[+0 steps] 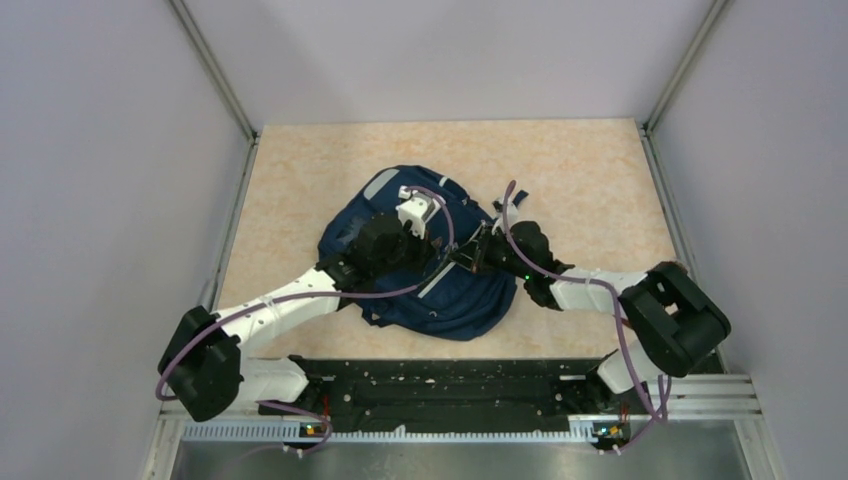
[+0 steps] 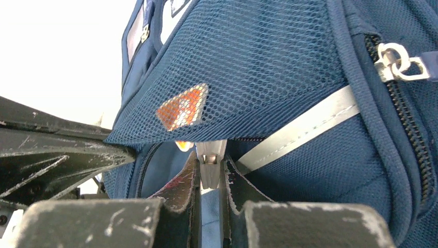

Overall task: Pack the student bag
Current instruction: Place the stationery in the student bag.

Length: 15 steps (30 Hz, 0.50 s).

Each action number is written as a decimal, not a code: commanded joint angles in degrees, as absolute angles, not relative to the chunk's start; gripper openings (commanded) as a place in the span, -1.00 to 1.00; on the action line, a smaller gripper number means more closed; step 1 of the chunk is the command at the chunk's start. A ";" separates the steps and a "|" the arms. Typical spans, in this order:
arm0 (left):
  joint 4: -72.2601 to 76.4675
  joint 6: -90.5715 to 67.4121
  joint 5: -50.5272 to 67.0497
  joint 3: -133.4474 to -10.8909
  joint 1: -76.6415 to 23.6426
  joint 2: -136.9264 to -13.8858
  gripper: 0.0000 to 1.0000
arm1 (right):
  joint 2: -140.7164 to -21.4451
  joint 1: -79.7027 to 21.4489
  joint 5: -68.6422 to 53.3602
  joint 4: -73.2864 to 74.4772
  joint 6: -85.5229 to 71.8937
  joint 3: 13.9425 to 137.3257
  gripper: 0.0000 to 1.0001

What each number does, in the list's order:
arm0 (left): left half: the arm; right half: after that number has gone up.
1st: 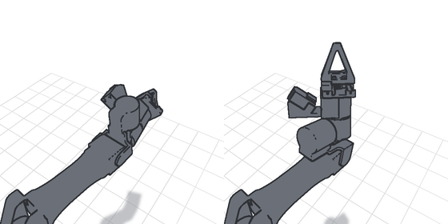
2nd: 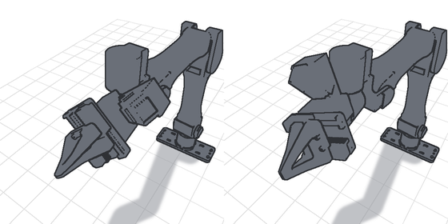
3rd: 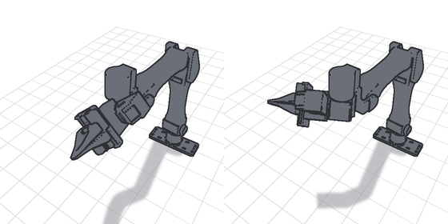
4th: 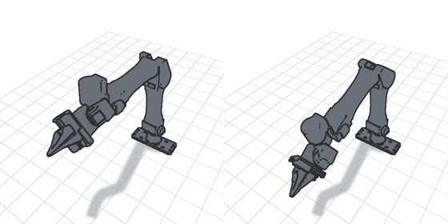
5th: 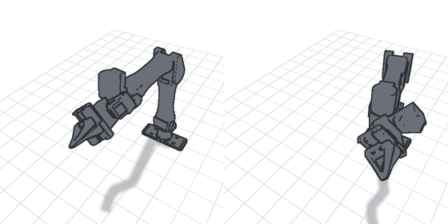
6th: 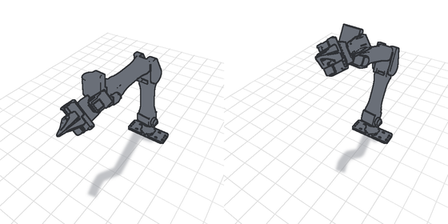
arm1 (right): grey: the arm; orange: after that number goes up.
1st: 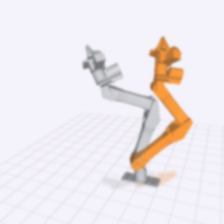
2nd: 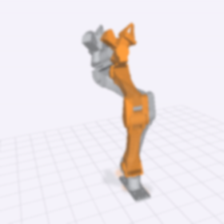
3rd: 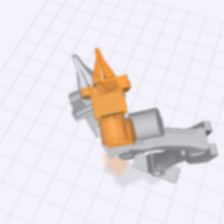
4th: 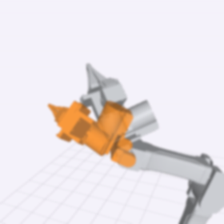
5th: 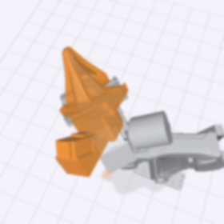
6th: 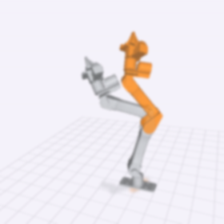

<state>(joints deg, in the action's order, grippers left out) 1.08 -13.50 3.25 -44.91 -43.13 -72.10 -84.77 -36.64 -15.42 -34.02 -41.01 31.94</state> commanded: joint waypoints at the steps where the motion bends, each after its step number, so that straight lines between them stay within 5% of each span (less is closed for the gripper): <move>1: 11.06 -16.39 8.64 -44.21 -42.44 -67.97 -1.00 | -87.72 -37.35 -11.29 -37.36 -45.71 31.91 -1.00; 15: 12.64 -20.24 15.37 -43.20 -40.66 -70.49 -1.00 | -99.20 -37.62 -10.64 -68.21 -31.52 33.47 -0.96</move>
<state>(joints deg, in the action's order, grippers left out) 5.32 -16.53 7.94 -42.89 -40.18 -71.64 -95.98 -37.12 -13.21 -57.67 -38.13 30.85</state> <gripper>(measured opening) 0.011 0.070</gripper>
